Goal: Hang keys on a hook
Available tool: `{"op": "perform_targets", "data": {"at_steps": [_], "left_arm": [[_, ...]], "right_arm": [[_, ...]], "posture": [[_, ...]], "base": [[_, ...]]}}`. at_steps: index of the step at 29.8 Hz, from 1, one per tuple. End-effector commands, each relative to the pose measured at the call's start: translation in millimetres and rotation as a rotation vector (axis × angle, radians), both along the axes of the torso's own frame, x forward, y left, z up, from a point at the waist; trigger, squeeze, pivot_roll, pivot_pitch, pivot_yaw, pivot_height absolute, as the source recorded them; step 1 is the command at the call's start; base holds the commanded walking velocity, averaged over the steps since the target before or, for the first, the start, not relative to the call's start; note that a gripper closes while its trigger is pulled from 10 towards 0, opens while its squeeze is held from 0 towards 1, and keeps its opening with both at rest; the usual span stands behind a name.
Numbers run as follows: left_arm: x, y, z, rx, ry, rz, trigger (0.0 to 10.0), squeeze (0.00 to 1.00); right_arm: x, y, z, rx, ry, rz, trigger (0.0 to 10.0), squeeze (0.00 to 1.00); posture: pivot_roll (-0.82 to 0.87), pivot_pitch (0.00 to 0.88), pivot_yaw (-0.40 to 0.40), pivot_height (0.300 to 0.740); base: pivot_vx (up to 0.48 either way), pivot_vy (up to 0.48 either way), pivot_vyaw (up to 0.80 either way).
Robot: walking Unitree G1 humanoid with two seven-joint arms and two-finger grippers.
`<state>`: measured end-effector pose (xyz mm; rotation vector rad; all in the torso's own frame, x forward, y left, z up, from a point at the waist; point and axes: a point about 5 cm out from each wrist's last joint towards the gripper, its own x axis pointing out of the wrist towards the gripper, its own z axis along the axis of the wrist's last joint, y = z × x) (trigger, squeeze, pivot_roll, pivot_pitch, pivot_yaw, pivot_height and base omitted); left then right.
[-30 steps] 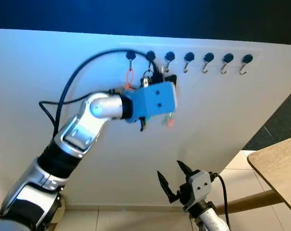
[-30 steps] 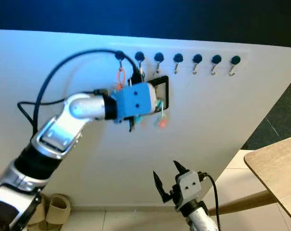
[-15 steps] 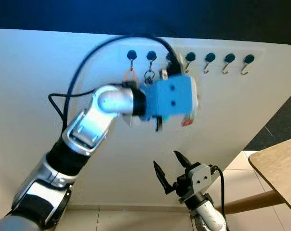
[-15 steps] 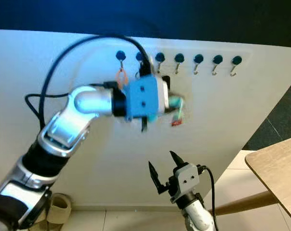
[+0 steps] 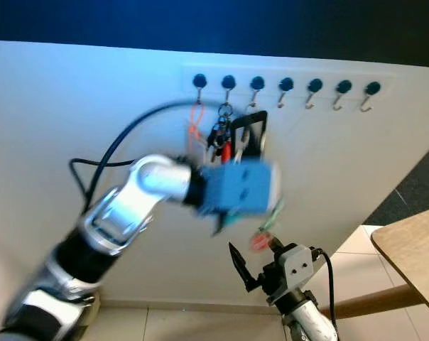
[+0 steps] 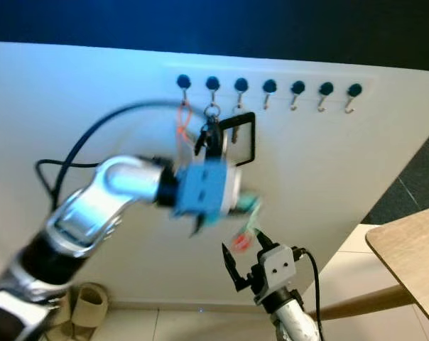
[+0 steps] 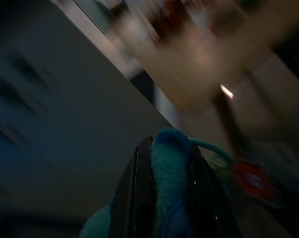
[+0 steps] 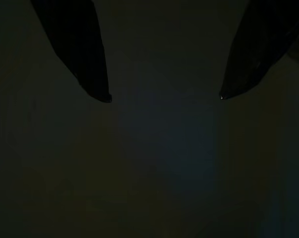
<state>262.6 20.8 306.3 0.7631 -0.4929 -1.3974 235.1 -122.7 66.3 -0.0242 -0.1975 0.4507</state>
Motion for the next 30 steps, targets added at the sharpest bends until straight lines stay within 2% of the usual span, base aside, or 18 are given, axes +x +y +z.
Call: {"op": "perform_targets", "data": {"at_steps": [1, 4, 11, 15, 24, 30], "left_arm": [[3.3, -2.0, 5, -0.055, -0.024, 0.012, 10.0, 0.0], [9.9, -8.4, 17, -0.119, -0.081, 0.057, 10.0, 0.0], [22.5, -9.9, 19, -0.128, -0.122, 0.157, 10.0, 0.0], [39.8, -7.5, 14, -0.115, -0.167, 0.265, 10.0, 0.0], [49.5, -6.5, 8, -0.131, -0.174, 0.34, 10.0, 0.0], [54.7, -11.3, 12, -0.194, -0.2, 0.389, 10.0, 0.0]], "right_arm": [[-0.3, -2.8, 1, 0.004, 0.006, -0.013, 10.0, 0.0], [1.5, -1.8, 7, 0.021, -0.018, -0.015, 10.0, 0.0], [4.3, 0.5, 14, 0.034, -0.036, -0.017, 10.0, 0.0], [6.2, 3.5, 19, 0.036, -0.049, -0.009, 10.0, 0.0], [8.8, 4.6, 25, 0.047, -0.065, -0.009, 10.0, 0.0], [11.1, 8.7, 33, 0.064, -0.085, -0.003, 10.0, 0.0]], "posture": [[0.08, 0.06, -0.046, 0.74], [0.08, 0.06, -0.042, 0.74], [0.08, 0.057, -0.041, 0.74], [0.07, 0.056, -0.042, 0.74], [0.07, 0.052, -0.044, 0.74], [0.07, 0.052, -0.044, 0.74]], "base": [[0.0, 0.0, 0.0], [0.0, 0.0, 0.0], [0.0, 0.0, 0.0], [0.0, 0.0, 0.0], [0.0, 0.0, 0.0], [0.0, 0.0, 0.0]]}}
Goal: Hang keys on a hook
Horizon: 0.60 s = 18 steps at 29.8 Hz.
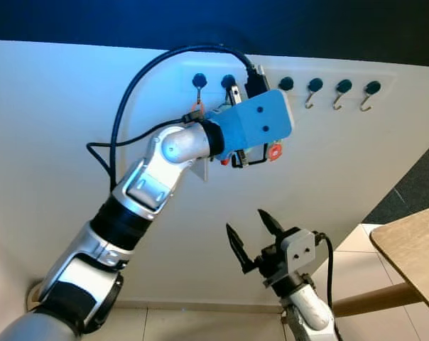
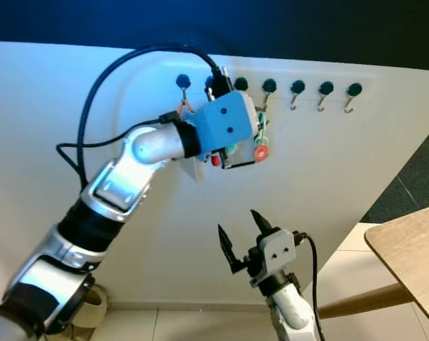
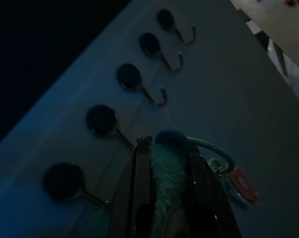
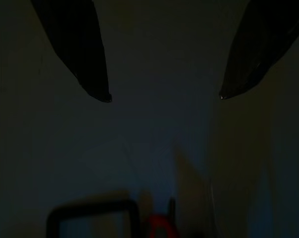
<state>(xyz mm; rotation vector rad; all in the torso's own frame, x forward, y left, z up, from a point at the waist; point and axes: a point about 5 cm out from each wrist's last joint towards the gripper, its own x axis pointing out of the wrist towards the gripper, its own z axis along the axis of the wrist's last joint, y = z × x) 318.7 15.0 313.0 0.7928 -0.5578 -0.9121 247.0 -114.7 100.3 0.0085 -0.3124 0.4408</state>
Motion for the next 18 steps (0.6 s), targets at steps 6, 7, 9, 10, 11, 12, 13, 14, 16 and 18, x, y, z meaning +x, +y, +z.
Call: {"op": "perform_targets", "data": {"at_steps": [6, 7, 9, 10, 11, 12, 13, 14, 16, 18], "left_arm": [[-1.9, -9.4, 9.6, -0.086, -0.028, -0.007, 10.0, 0.0], [-2.2, -9.8, 10.0, -0.098, -0.024, -0.007, 10.0, 0.0], [-2.6, -10.6, 10.8, -0.125, -0.017, -0.006, 10.0, 0.0], [-2.7, -10.9, 11.0, -0.134, -0.015, -0.004, 10.0, 0.0], [-3.0, -11.2, 10.9, -0.138, -0.01, -0.004, 10.0, 0.0], [-3.1, -11.5, 10.7, -0.14, -0.008, -0.004, 10.0, 0.0], [-3.1, -11.6, 10.2, -0.14, -0.004, -0.002, 10.0, 0.0], [-3.1, -11.7, 9.8, -0.14, -0.001, -0.001, 10.0, 0.0], [-3.0, -11.7, 8.9, -0.139, 0.004, 0.001, 10.0, 0.0], [-2.6, -11.5, 8.0, -0.137, 0.006, 0.004, 10.0, 0.0]], "right_arm": [[-1.0, 0.8, -1.3, 0.006, 0.02, 0.002, 10.0, 0.0], [-1.3, 0.8, -1.5, 0.006, 0.021, 0.003, 10.0, 0.0], [-1.8, 0.6, -1.8, 0.005, 0.026, 0.003, 10.0, 0.0], [-2.0, 0.5, -1.9, 0.005, 0.028, 0.003, 10.0, 0.0], [-2.2, 0.4, -2.2, 0.004, 0.03, 0.002, 10.0, 0.0], [-2.3, 0.3, -2.2, 0.004, 0.031, 0.002, 10.0, 0.0], [-2.4, 0.4, -2.4, 0.004, 0.033, 0.003, 10.0, 0.0], [-2.5, 0.4, -2.5, 0.004, 0.034, 0.003, 10.0, 0.0], [-2.6, 0.5, -2.8, 0.004, 0.036, 0.003, 10.0, 0.0], [-2.5, 0.6, -2.9, 0.004, 0.037, 0.004, 10.0, 0.0]], "posture": [[0.07, 0.056, -0.045, 0.74], [0.07, 0.057, -0.046, 0.74], [0.07, 0.058, -0.046, 0.74], [0.07, 0.058, -0.046, 0.74], [0.07, 0.059, -0.047, 0.74], [0.07, 0.059, -0.047, 0.74], [0.07, 0.06, -0.046, 0.74], [0.07, 0.06, -0.046, 0.74], [0.07, 0.061, -0.047, 0.74], [0.07, 0.062, -0.046, 0.74]], "base": [[0.0, 0.0, 0.0], [0.0, 0.0, 0.0], [0.0, 0.0, 0.0], [0.0, 0.0, 0.0], [0.0, 0.0, 0.0], [0.0, 0.0, 0.0], [0.0, 0.0, 0.0], [0.0, 0.0, 0.0], [0.0, 0.0, 0.0], [0.0, 0.0, 0.0]]}}
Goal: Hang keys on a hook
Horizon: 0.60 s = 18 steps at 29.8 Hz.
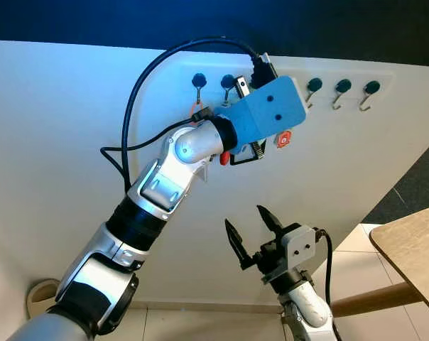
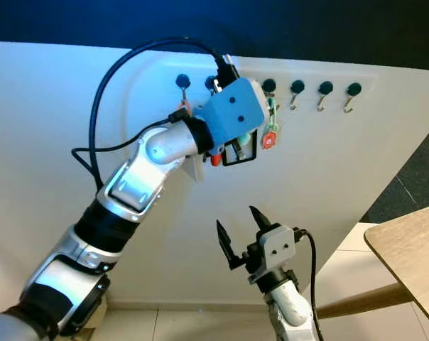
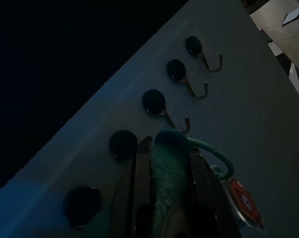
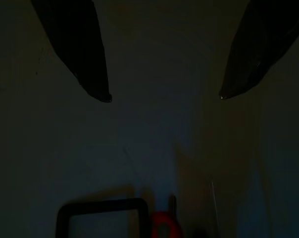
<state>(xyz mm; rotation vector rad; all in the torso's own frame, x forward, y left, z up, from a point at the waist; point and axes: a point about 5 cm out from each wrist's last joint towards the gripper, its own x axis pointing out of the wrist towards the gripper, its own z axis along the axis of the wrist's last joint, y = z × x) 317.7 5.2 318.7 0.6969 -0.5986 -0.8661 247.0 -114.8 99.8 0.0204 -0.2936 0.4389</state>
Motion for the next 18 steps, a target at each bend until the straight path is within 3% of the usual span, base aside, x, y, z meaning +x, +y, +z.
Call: {"op": "perform_targets", "data": {"at_steps": [1, 8, 18], "left_arm": [[-1.4, -1.6, 2, -0.028, 0.008, -0.003, 10.0, 0.0], [-1.5, -2.2, 4, -0.05, 0.02, 0.002, 10.0, 0.0], [-7.5, -6.7, 16, -0.148, -0.002, -0.033, 10.0, 0.0]], "right_arm": [[-2.5, 0.7, -2, -0.003, 0.016, 0.005, 10.0, 0.0], [-2.4, 0.8, -3, -0.003, 0.019, 0.006, 10.0, 0.0], [-3.0, 1.4, -3, -0.002, 0.023, 0.005, 10.0, 0.0]], "posture": [[0.08, 0.063, -0.047, 0.74], [0.08, 0.062, -0.046, 0.74], [0.08, 0.063, -0.043, 0.74]], "base": [[0.0, 0.0, 0.0], [0.0, 0.0, 0.0], [0.0, 0.0, 0.0]]}}
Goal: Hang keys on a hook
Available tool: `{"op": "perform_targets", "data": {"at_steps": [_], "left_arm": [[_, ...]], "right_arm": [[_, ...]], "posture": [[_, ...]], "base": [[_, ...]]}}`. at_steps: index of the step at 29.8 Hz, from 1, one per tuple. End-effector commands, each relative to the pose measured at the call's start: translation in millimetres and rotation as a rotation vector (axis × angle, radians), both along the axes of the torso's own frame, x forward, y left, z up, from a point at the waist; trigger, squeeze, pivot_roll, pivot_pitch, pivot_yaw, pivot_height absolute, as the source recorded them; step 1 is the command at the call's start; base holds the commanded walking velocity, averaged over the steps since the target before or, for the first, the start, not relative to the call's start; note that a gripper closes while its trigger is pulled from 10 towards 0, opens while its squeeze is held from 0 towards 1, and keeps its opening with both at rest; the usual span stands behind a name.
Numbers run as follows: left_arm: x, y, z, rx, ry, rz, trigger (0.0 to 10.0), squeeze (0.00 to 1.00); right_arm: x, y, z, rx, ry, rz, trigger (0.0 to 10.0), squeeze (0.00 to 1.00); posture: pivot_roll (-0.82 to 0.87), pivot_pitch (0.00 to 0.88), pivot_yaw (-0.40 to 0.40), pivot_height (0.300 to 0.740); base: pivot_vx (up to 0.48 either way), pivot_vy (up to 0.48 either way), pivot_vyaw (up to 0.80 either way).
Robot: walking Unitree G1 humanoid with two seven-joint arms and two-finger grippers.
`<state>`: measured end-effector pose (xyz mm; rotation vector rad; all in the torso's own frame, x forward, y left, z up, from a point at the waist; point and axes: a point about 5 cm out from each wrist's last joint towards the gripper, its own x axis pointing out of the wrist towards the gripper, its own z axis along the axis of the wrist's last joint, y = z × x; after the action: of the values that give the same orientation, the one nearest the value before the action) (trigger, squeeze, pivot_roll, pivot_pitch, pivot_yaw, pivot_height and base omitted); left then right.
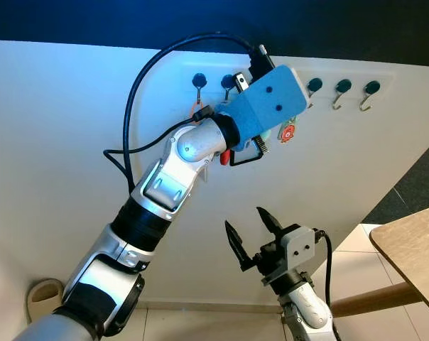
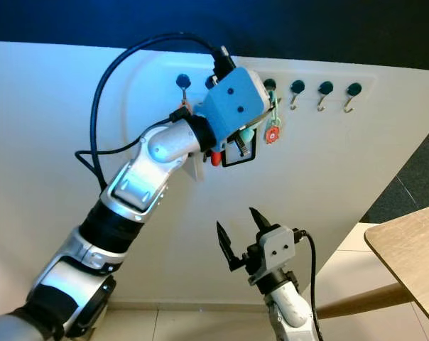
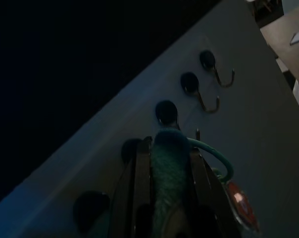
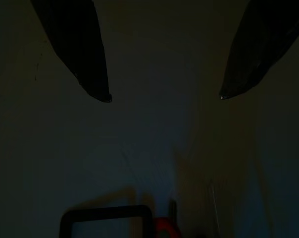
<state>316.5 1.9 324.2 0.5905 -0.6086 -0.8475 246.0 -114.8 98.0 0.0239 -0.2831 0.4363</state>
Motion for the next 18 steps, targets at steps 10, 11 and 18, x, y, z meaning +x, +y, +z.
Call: {"op": "perform_targets", "data": {"at_steps": [10, 11, 18], "left_arm": [[-20.3, -8.5, 24, -0.214, 0.007, -0.175, 10.0, 0.0], [-28.4, -8.7, 26, -0.238, 0.029, -0.279, 10.0, 0.0], [-69.0, 8.3, -1, -0.106, 0.277, -0.693, 10.0, 0.0]], "right_arm": [[-2.1, 1.6, -2, -0.002, 0.014, 0.008, 10.0, 0.0], [-2.2, 1.6, -2, -0.002, 0.015, 0.008, 10.0, 0.0], [-3.2, 0.3, -3, -0.005, 0.02, 0.004, 10.0, 0.0]], "posture": [[0.08, 0.064, -0.043, 0.74], [0.08, 0.064, -0.042, 0.74], [0.08, 0.067, -0.043, 0.74]], "base": [[0.0, 0.0, 0.0], [0.0, 0.0, 0.0], [0.0, 0.0, 0.0]]}}
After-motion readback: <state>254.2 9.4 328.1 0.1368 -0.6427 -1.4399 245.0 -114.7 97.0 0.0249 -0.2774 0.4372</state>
